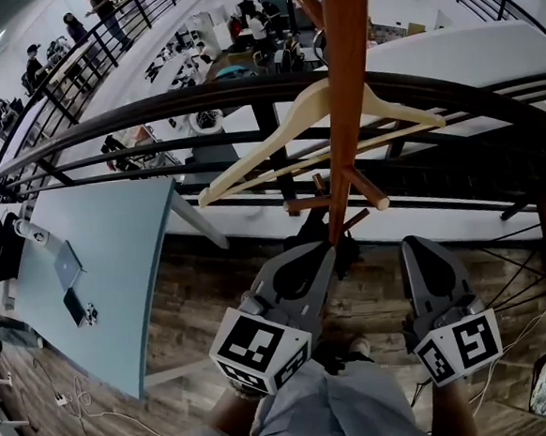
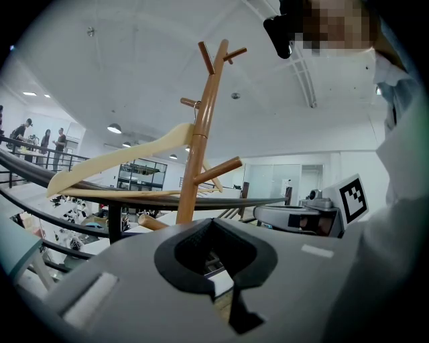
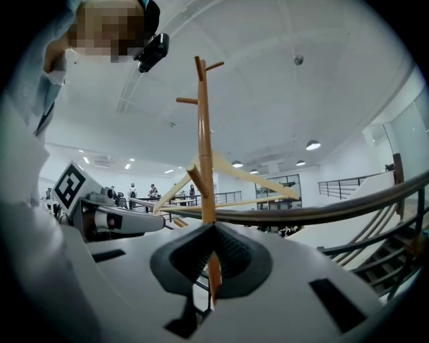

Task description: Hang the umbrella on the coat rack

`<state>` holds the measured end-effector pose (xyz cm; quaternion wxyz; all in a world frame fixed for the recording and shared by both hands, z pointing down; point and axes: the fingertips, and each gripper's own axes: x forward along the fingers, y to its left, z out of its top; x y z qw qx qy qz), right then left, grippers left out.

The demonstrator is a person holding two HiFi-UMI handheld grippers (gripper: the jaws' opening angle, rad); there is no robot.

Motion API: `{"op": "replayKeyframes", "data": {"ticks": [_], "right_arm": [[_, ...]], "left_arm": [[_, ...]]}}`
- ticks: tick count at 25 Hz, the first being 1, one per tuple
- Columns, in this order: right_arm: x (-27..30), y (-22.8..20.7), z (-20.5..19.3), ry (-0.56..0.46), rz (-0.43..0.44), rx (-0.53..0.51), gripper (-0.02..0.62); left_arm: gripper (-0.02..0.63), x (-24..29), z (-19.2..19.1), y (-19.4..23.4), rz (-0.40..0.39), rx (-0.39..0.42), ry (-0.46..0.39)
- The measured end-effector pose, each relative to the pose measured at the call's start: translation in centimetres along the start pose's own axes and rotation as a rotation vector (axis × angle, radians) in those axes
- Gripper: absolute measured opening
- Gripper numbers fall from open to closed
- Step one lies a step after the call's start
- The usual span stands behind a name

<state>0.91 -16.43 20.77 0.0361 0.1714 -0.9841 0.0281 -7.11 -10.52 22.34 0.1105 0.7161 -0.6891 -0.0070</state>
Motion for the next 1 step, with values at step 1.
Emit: {"op": "replayKeyframes", "data": {"ticks": [1], "right_arm": [[-0.01, 0.05, -0.01, 0.001, 0.001, 0.001, 0.000]], "left_arm": [[0.005, -0.05, 0.00, 0.00, 0.002, -0.001, 0.001]]}}
